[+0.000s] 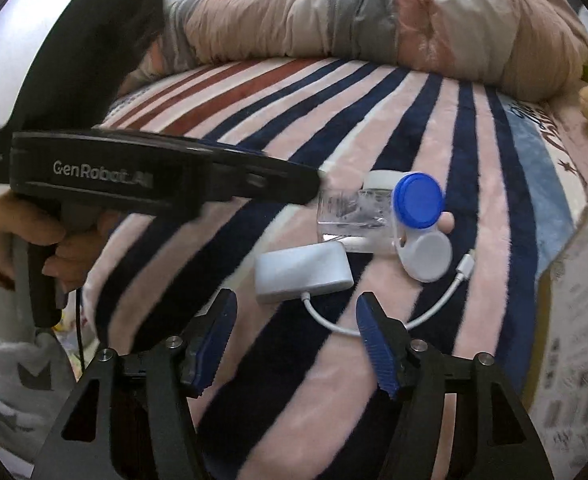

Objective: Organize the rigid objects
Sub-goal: 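Grasp the white adapter with the right gripper while the left gripper grasps the clear lens case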

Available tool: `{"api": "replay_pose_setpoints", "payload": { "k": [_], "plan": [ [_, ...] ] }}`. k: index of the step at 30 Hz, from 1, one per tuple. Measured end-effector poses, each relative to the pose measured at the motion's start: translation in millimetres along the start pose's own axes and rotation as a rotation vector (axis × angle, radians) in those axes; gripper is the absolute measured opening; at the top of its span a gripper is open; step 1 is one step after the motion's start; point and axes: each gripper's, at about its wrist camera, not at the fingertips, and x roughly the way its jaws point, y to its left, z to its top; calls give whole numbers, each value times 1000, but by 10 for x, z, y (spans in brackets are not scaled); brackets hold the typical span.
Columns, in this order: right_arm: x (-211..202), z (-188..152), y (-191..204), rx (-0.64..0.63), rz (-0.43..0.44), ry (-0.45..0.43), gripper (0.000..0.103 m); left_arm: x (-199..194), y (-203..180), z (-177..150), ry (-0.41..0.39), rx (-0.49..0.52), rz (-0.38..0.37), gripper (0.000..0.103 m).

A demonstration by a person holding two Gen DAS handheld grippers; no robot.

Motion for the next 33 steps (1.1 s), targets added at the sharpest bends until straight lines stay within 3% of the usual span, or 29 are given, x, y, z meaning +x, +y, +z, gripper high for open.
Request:
{"api": "replay_pose_setpoints", "payload": {
  "k": [2, 4, 8, 11, 19, 22, 24, 26, 33],
  "plan": [
    [29, 0, -13, -10, -1, -5, 57, 119, -33, 37, 20, 8, -36, 55],
    [13, -9, -6, -10, -6, -13, 48, 232, -62, 70, 35, 15, -41, 48],
    [-18, -20, -8, -15, 3, -12, 35, 280, -105, 85, 31, 16, -16, 43],
    [-56, -18, -10, -17, 8, -14, 32, 210, -106, 42, 31, 10, -8, 38],
    [-169, -102, 172, -31, 41, -4, 23, -321, 102, -363, 0, -55, 78, 36],
    [-174, -118, 186, -18, 29, -6, 27, -458, 185, -521, -1, -75, 107, 36],
    [-153, -111, 181, 3, 24, -6, 47, -488, 235, -600, 5, -87, 117, 36],
    [-136, -104, 187, 21, -3, -14, 58, -463, 264, -625, 4, -106, 112, 42],
    [20, -11, 191, 50, -75, -44, 60, -261, 233, -541, -30, -102, 165, 45]
  ]
}}
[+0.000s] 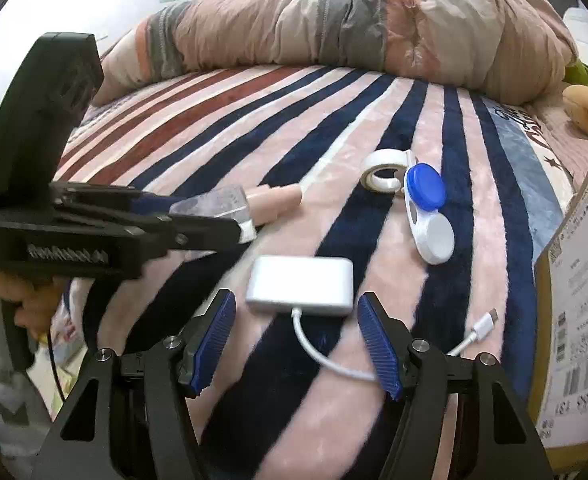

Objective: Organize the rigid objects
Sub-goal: 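Grasp the white adapter with the right gripper while the left gripper grasps the clear lens case, then carry the adapter and clear case into the box and open both grippers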

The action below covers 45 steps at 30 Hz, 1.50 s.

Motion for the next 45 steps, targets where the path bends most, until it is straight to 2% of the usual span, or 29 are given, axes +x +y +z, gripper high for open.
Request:
{"api": "replay_pose_setpoints", "payload": {
  "k": [1, 2, 4, 9, 14, 18, 24, 28, 31, 35, 38, 45],
  "plan": [
    [8, 5, 7, -4, -5, 0, 60, 15, -8, 8, -2, 5, 7, 44],
    [13, 15, 22, -17, -18, -2, 53, 24, -20, 16, -3, 12, 14, 38],
    [9, 26, 44, -34, -25, -1, 52, 20, -27, 21, -7, 17, 18, 31],
    [-119, 78, 79, -48, -13, -22, 52, -85, -47, 9, -20, 13, 40, 30],
    [-496, 207, 196, -84, 8, -102, 52, -422, -135, 22, -83, 18, 49, 30],
    [-934, 353, 266, -116, 21, -206, 52, -812, -283, 62, -158, 52, 69, 30],
    [-1784, 581, 228, -155, 26, -416, 52, -1433, -686, 226, -297, 117, 56, 30],
    [-2297, 610, 10, -137, -17, -527, 52, -1698, -1070, 453, -366, 171, -7, 30],
    [-2529, 545, -240, -96, -69, -561, 52, -1760, -1417, 650, -388, 210, -66, 30],
    [-2674, 400, -627, -36, -118, -554, 52, -1659, -1838, 816, -368, 259, -141, 30],
    [-2672, 305, -951, 17, -134, -510, 52, -1468, -2148, 899, -331, 294, -162, 30],
    [-2305, 224, -1597, 130, -180, -308, 52, -1053, -2565, 1004, -242, 324, -169, 30]
  ]
}}
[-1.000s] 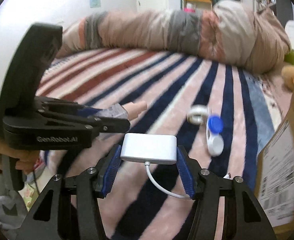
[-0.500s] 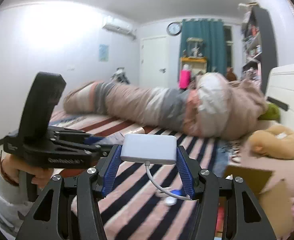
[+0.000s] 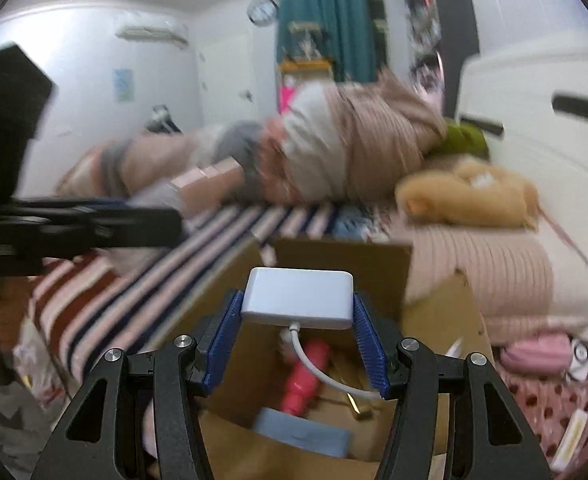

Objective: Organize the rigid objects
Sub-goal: 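Carry the adapter and clear case into the box and open both grippers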

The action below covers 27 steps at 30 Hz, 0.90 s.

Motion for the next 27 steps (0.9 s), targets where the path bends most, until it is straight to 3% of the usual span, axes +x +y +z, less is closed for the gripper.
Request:
{"api": "replay_pose_setpoints", "payload": {
  "k": [5, 14, 20, 27],
  "plan": [
    [153, -63, -109, 20, -3, 60, 64, 127, -45, 3, 32, 2, 5, 30],
    [-4, -129, -163, 64, 10, 32, 65, 310, -105, -51, 93, 18, 5, 30],
    [-81, -148, -173, 55, 24, 22, 65, 555, -211, -119, 163, 35, 64, 30],
    [-75, -172, -190, 44, 32, 35, 65, 667, -172, -215, 194, 34, 116, 30]
  ]
}}
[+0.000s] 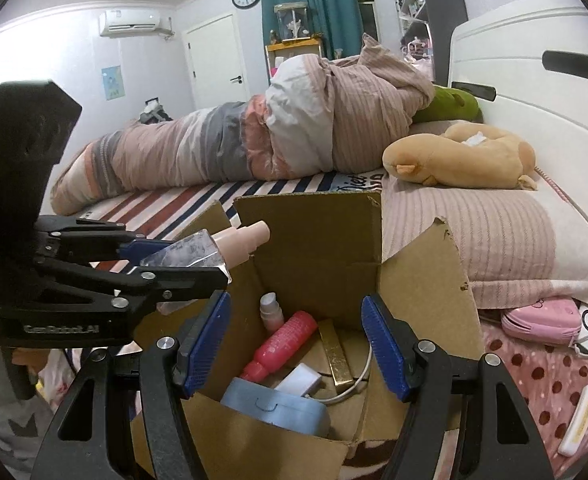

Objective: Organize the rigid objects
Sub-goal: 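Carry the adapter and clear case into the box and open both grippers, then reach the right gripper to the blue-and-white lens case and grasp it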

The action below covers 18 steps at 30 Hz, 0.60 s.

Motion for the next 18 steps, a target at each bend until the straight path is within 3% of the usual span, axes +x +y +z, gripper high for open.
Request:
{"api": "replay_pose_setpoints", "payload": {
  "k": [12, 16, 18],
  "plan": [
    [-118, 4, 1, -4, -31, -9, 67, -189, 79, 34, -45, -47, -26, 31],
    [-164, 31, 29, 1, -31, -13, 67, -387, 186, 17, -99, -84, -33, 51],
    [-197, 60, 87, -10, -29, -22, 67, -532, 285, -9, -135, -100, -22, 54]
  ]
}}
